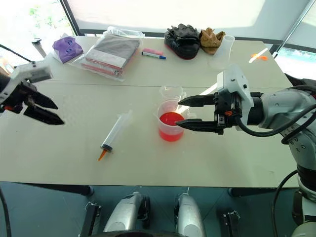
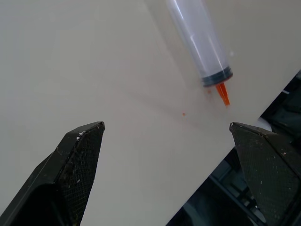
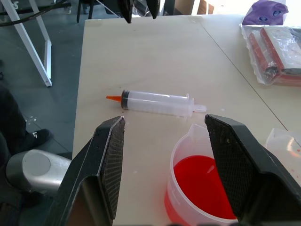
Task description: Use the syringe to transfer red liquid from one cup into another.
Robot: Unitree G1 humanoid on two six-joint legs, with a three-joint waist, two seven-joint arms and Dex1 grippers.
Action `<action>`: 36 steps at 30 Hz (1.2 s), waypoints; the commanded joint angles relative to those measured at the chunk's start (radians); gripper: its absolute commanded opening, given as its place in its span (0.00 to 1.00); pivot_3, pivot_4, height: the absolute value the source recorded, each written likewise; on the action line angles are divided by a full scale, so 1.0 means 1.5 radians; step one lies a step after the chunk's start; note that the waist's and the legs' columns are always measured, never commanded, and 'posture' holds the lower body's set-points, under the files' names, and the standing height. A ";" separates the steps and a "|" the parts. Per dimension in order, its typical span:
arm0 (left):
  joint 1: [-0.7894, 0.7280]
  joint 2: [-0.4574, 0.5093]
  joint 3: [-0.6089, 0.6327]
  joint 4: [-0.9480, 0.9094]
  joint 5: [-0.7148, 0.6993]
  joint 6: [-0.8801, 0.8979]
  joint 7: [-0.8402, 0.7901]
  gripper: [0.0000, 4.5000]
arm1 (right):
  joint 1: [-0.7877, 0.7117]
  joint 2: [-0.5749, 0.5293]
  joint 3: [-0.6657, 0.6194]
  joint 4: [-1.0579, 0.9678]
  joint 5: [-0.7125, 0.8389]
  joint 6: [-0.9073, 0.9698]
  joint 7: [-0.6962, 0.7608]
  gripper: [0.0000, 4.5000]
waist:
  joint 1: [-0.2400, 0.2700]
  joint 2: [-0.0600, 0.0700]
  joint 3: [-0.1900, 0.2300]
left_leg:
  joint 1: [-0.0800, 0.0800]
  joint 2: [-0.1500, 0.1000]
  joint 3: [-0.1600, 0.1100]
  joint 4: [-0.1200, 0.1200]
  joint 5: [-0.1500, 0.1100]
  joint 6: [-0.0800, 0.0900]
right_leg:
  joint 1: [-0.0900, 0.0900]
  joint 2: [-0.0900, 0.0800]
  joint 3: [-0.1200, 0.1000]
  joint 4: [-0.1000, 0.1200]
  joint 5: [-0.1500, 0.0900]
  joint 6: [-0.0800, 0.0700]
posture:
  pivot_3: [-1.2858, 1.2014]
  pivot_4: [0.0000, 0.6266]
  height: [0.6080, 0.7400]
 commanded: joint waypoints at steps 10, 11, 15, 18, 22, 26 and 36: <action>-0.134 -0.324 0.038 0.199 -0.032 0.295 0.161 1.00 | -0.063 0.034 0.028 0.032 -0.024 -0.030 -0.010 0.63 | -0.010 -0.001 0.000 | -0.008 -0.002 0.000 0.011 -0.001 0.002 | -0.004 -0.002 0.001 0.007 -0.001 0.010 | 0.52 0.24 1.00; -0.124 -0.334 0.037 0.201 -0.042 0.295 0.175 1.00 | -0.066 0.034 0.026 0.035 -0.027 -0.030 -0.011 0.63 | -0.012 -0.001 0.000 | -0.008 -0.002 0.000 0.011 -0.001 0.002 | -0.004 -0.003 0.001 0.008 -0.001 0.010 | 0.52 0.24 1.00; -0.094 -0.353 0.031 0.203 -0.076 0.295 0.232 1.00 | -0.076 0.034 0.024 0.040 -0.031 -0.030 -0.014 0.63 | -0.018 -0.001 0.000 | -0.008 -0.002 0.000 0.011 -0.001 0.002 | -0.005 -0.003 0.002 0.008 -0.001 0.010 | 0.52 0.24 1.00; -0.076 -0.357 0.024 0.195 -0.108 0.295 0.264 1.00 | -0.082 0.036 0.024 0.043 -0.033 -0.030 -0.019 0.63 | -0.016 -0.001 0.000 | -0.008 -0.002 -0.001 0.011 -0.001 0.002 | -0.005 -0.003 0.002 0.009 -0.001 0.010 | 0.52 0.24 1.00; -0.045 -0.369 0.011 0.181 -0.145 0.295 0.310 1.00 | -0.088 0.043 0.025 0.047 -0.039 -0.032 -0.030 0.63 | -0.013 0.000 0.000 | -0.008 -0.003 -0.001 0.011 -0.001 0.002 | -0.005 -0.004 0.002 0.009 -0.001 0.010 | 0.52 0.24 1.00; -0.019 -0.401 0.012 0.178 -0.148 0.295 0.357 1.00 | -0.089 0.050 0.028 0.050 -0.048 -0.038 -0.035 0.63 | -0.009 0.000 0.000 | -0.008 -0.004 -0.001 0.012 -0.001 0.002 | -0.005 -0.005 0.002 0.009 -0.001 0.010 | 0.52 0.24 1.00; 0.017 -0.482 0.031 0.234 -0.109 0.278 0.424 0.94 | -0.078 0.047 0.015 0.040 -0.053 -0.041 -0.043 0.63 | -0.012 0.000 0.000 | -0.007 -0.005 -0.001 0.013 -0.001 0.002 | -0.004 -0.005 0.002 0.009 -0.001 0.010 | 0.52 0.24 1.00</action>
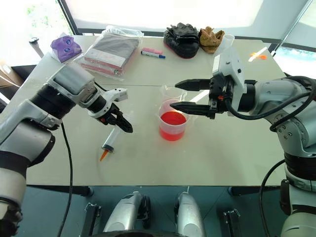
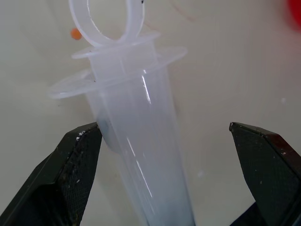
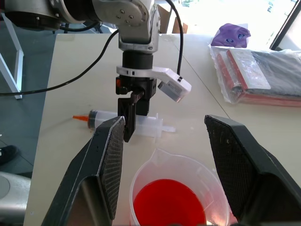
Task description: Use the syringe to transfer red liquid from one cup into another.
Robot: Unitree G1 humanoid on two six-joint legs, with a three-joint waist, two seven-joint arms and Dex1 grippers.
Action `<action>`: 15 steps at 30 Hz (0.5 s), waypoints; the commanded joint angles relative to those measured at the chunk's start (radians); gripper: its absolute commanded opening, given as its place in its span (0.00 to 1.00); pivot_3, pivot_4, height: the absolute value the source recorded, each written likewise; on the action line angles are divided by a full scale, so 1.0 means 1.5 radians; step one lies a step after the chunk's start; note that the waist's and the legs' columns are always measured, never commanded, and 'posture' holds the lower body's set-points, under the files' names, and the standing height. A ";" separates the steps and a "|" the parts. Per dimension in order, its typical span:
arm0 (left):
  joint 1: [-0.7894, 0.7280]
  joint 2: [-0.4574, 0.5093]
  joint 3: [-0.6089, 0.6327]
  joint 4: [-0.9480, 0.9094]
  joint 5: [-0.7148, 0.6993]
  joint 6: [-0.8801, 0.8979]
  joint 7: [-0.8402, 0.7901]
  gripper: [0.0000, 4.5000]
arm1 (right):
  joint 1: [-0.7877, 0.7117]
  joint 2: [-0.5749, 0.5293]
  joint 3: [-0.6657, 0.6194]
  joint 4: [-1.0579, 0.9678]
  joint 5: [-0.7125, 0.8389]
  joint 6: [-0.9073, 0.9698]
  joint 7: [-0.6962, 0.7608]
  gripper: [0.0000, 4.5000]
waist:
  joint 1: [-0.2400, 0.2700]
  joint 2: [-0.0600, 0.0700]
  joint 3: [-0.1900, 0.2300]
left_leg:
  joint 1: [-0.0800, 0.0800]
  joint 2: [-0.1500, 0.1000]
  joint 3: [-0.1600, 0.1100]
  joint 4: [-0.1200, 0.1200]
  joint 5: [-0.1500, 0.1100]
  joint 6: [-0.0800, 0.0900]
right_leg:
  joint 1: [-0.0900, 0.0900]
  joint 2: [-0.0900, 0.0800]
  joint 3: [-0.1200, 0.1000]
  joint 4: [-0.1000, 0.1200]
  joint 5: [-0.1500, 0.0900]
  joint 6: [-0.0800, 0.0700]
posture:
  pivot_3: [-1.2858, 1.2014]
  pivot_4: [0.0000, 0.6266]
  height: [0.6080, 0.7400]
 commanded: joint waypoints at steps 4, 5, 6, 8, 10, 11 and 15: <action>0.015 -0.011 0.025 0.013 0.022 -0.017 0.028 0.70 | 0.002 -0.014 -0.033 -0.017 0.004 -0.006 -0.007 0.63 | 0.001 0.000 0.000 | 0.000 0.000 0.000 0.000 0.000 0.000 | 0.000 0.000 0.000 0.000 0.000 0.000 | 0.52 0.24 1.00; 0.017 -0.014 0.029 0.017 0.026 -0.020 0.032 0.64 | 0.002 -0.014 -0.034 -0.017 0.005 -0.006 -0.007 0.63 | 0.002 0.000 0.000 | 0.000 0.000 0.000 0.000 0.000 0.000 | 0.000 0.000 0.000 0.000 0.000 0.000 | 0.52 0.24 1.00; 0.019 -0.017 0.033 0.020 0.029 -0.023 0.035 0.59 | 0.003 -0.015 -0.034 -0.016 0.005 -0.007 -0.006 0.63 | 0.002 0.000 0.000 | 0.000 0.000 0.000 0.000 0.000 0.000 | 0.000 0.000 0.000 0.000 0.000 0.000 | 0.52 0.24 1.00; 0.023 -0.020 0.039 0.026 0.035 -0.027 0.040 0.46 | 0.003 -0.014 -0.034 -0.014 0.003 -0.008 -0.005 0.63 | 0.002 0.000 0.000 | 0.000 0.000 0.000 0.000 0.000 0.000 | 0.000 0.000 0.000 0.000 0.000 0.000 | 0.52 0.24 1.00; 0.026 -0.024 0.047 0.030 0.038 -0.028 0.044 0.39 | 0.003 -0.015 -0.034 -0.013 0.002 -0.008 -0.004 0.63 | 0.002 0.000 0.000 | 0.000 0.000 0.000 0.000 0.000 0.000 | 0.000 0.000 0.000 0.000 0.000 0.000 | 0.52 0.24 1.00; 0.027 -0.025 0.051 0.032 0.039 -0.028 0.046 0.37 | 0.003 -0.015 -0.034 -0.012 0.001 -0.009 -0.002 0.63 | 0.002 0.000 0.000 | 0.000 0.000 0.000 0.000 0.000 0.000 | 0.001 0.000 0.000 0.000 0.000 0.000 | 0.52 0.24 1.00; 0.026 -0.031 0.077 0.039 0.038 -0.025 0.053 0.35 | 0.008 -0.018 -0.033 -0.006 -0.005 -0.011 0.002 0.63 | 0.003 0.000 0.000 | 0.001 0.000 -0.001 0.000 0.000 0.001 | 0.001 -0.001 0.000 0.000 0.000 0.000 | 0.52 0.24 1.00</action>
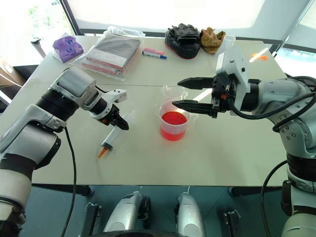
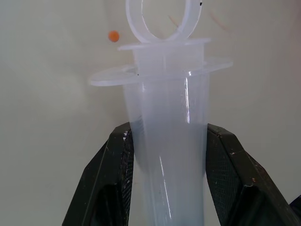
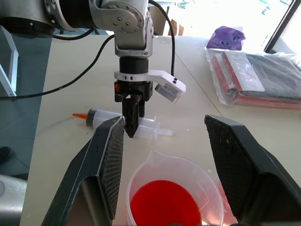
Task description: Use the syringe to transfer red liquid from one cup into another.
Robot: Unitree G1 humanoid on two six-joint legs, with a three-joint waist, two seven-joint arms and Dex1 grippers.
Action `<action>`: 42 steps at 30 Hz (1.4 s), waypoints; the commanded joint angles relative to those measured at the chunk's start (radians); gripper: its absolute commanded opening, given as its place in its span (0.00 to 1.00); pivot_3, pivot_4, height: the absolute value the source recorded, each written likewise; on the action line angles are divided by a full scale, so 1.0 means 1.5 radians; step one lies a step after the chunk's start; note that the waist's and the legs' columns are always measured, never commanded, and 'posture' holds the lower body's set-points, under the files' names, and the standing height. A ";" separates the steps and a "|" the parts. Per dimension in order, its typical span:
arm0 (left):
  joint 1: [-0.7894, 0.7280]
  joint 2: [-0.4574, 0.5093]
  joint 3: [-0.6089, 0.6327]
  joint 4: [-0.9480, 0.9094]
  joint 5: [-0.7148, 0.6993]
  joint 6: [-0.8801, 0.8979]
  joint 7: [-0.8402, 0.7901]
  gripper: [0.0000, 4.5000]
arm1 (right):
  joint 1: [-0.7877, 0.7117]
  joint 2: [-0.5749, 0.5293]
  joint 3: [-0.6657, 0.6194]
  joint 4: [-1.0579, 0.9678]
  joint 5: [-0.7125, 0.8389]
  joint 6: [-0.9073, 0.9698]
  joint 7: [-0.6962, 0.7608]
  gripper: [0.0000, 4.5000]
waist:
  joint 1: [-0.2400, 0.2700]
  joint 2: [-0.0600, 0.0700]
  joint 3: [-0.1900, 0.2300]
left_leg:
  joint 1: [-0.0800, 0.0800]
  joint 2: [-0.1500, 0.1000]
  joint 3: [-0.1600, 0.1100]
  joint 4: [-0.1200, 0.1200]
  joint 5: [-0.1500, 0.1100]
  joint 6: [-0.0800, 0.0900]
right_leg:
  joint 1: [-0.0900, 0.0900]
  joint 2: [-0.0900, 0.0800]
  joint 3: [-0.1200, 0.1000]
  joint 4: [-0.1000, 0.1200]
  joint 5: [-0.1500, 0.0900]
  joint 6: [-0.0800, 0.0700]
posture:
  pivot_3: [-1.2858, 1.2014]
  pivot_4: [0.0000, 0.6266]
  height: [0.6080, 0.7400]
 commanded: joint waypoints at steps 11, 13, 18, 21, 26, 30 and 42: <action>-0.257 0.028 0.233 0.141 -0.014 -0.108 -0.053 0.35 | 0.006 -0.010 -0.086 0.065 0.022 0.005 -0.008 0.63 | -0.001 -0.002 0.001 | -0.003 0.000 0.000 0.001 0.000 -0.001 | -0.002 0.000 -0.001 -0.001 0.000 0.000 | 0.52 0.24 1.00; -0.281 0.026 0.248 0.171 -0.004 -0.125 -0.058 0.35 | 0.002 -0.009 -0.094 0.071 0.029 0.008 -0.011 0.63 | -0.003 -0.001 0.001 | -0.003 0.000 0.001 0.000 0.000 0.000 | -0.002 0.000 -0.002 -0.002 0.001 0.000 | 0.52 0.24 1.00; -0.274 -0.035 0.403 0.032 -0.009 -0.381 0.030 0.35 | -0.080 -0.016 -0.143 0.170 -0.025 -0.050 -0.078 0.63 | -0.001 0.001 0.000 | -0.001 0.000 0.001 -0.001 0.000 0.000 | 0.000 0.000 -0.002 -0.002 0.001 0.001 | 0.52 0.24 1.00; -0.201 -0.101 0.449 -0.041 -0.001 -0.480 0.106 0.35 | -0.129 -0.013 -0.139 0.200 -0.075 -0.095 -0.120 0.63 | -0.001 0.001 0.000 | 0.000 0.000 0.001 0.000 0.000 -0.001 | 0.000 -0.002 -0.001 -0.001 0.001 0.001 | 0.52 0.24 1.00; -0.111 -0.171 0.462 -0.110 -0.023 -0.551 0.084 0.35 | -0.169 -0.019 -0.074 0.205 -0.205 -0.216 -0.148 0.63 | -0.006 0.002 0.000 | 0.000 0.000 0.002 0.000 0.000 -0.001 | 0.000 0.000 -0.001 -0.002 0.004 0.004 | 0.52 0.24 1.00; -0.041 -0.193 0.448 -0.150 -0.047 -0.574 0.017 0.35 | -0.187 -0.015 -0.031 0.246 -0.306 -0.333 -0.159 0.63 | -0.009 0.002 0.000 | 0.000 0.000 0.003 0.000 0.001 -0.001 | 0.000 0.000 -0.001 -0.002 0.004 0.004 | 0.52 0.24 1.00; 0.053 -0.221 0.427 -0.259 -0.091 -0.559 -0.038 0.35 | -0.206 -0.019 -0.045 0.250 -0.299 -0.334 -0.127 0.93 | -0.001 0.002 0.000 | 0.000 0.000 0.002 0.000 0.001 -0.001 | 0.001 0.000 -0.001 -0.003 0.004 0.004 | 0.52 0.24 1.00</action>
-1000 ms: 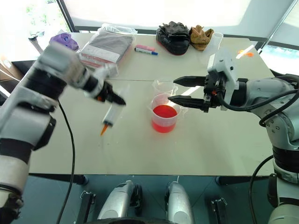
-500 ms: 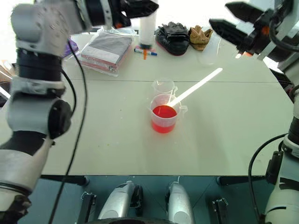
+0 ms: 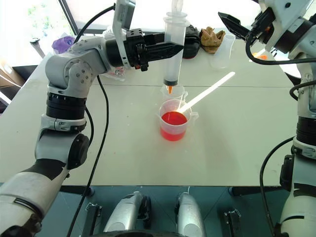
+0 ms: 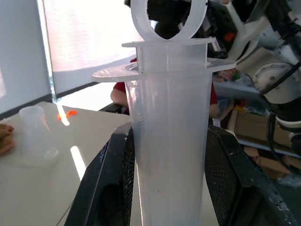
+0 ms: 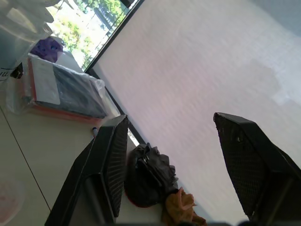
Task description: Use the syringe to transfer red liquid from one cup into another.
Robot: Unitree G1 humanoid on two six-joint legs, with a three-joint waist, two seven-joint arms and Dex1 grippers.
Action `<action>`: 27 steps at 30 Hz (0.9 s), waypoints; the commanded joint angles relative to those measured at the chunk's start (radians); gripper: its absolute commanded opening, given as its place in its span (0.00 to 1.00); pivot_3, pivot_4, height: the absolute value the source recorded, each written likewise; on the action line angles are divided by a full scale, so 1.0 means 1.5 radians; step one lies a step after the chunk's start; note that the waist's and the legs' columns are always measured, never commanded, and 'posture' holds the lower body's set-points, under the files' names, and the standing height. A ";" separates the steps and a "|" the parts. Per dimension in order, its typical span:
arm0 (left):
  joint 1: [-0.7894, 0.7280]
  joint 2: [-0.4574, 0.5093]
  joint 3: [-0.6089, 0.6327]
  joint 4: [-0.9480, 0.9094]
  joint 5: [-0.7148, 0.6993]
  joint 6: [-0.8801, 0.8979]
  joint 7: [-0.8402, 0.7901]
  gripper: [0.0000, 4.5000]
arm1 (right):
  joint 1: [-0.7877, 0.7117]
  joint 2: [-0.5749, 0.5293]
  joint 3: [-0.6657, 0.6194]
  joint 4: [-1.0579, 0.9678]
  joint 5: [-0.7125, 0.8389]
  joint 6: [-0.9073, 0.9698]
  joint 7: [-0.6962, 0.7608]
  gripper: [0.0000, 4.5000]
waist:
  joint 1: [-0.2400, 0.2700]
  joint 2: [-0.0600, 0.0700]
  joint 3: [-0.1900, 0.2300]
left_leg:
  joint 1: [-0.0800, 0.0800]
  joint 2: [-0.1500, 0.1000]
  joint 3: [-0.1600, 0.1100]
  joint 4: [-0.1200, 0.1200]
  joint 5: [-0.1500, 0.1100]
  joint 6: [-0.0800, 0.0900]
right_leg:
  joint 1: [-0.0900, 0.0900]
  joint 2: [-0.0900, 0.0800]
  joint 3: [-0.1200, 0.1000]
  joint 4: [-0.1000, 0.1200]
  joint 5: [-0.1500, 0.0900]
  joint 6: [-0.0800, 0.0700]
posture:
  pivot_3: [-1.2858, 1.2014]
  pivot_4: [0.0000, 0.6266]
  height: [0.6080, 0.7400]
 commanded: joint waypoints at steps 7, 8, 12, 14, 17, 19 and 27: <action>0.045 -0.017 -0.061 -0.020 0.022 -0.052 -0.027 0.35 | -0.023 0.001 -0.022 -0.036 0.021 0.000 0.020 0.98 | -0.002 0.000 0.000 | 0.001 0.000 0.000 0.000 0.000 0.000 | 0.000 0.000 0.000 0.000 0.000 0.000 | 0.52 0.24 1.00; 0.045 -0.017 -0.063 -0.015 0.024 -0.055 -0.028 0.35 | -0.023 0.002 -0.022 -0.037 0.024 0.001 0.023 0.98 | -0.002 0.000 0.000 | 0.001 0.000 0.000 0.000 0.000 0.000 | 0.000 0.000 0.000 0.000 0.000 0.000 | 0.52 0.24 1.00; 0.049 -0.019 -0.072 0.010 0.038 -0.077 -0.038 0.35 | 0.001 -0.007 -0.024 -0.077 0.052 0.033 0.054 0.98 | -0.001 0.000 0.000 | 0.001 0.000 0.000 0.000 0.000 0.000 | 0.000 0.000 0.000 0.000 0.000 0.000 | 0.52 0.24 1.00; 0.048 -0.022 -0.070 0.014 0.038 -0.079 -0.039 0.35 | 0.015 -0.011 -0.025 -0.095 0.059 0.044 0.064 0.98 | 0.000 0.000 0.000 | 0.000 0.000 0.000 0.000 0.000 0.000 | 0.000 0.000 0.000 0.000 0.000 0.000 | 0.52 0.24 1.00; 0.046 -0.024 -0.068 0.019 0.039 -0.080 -0.041 0.35 | 0.027 -0.015 -0.034 -0.105 0.061 0.053 0.067 0.98 | 0.000 0.000 0.000 | 0.000 0.000 0.000 0.000 0.000 0.000 | 0.000 0.000 0.000 0.000 0.000 0.000 | 0.52 0.24 1.00; 0.044 -0.024 -0.067 0.023 0.042 -0.082 -0.042 0.35 | 0.033 -0.020 -0.039 -0.109 0.063 0.059 0.069 0.98 | -0.001 0.000 0.000 | 0.000 0.000 0.000 0.000 0.000 0.000 | 0.000 0.000 0.000 0.000 0.000 0.000 | 0.52 0.24 1.00; 0.050 -0.030 -0.074 0.020 0.047 -0.086 -0.050 0.35 | 0.041 -0.007 -0.037 -0.137 0.079 0.081 0.067 0.98 | -0.001 0.000 0.000 | 0.000 0.000 0.000 0.000 0.000 0.000 | 0.000 0.000 0.000 0.000 0.000 0.000 | 0.52 0.24 1.00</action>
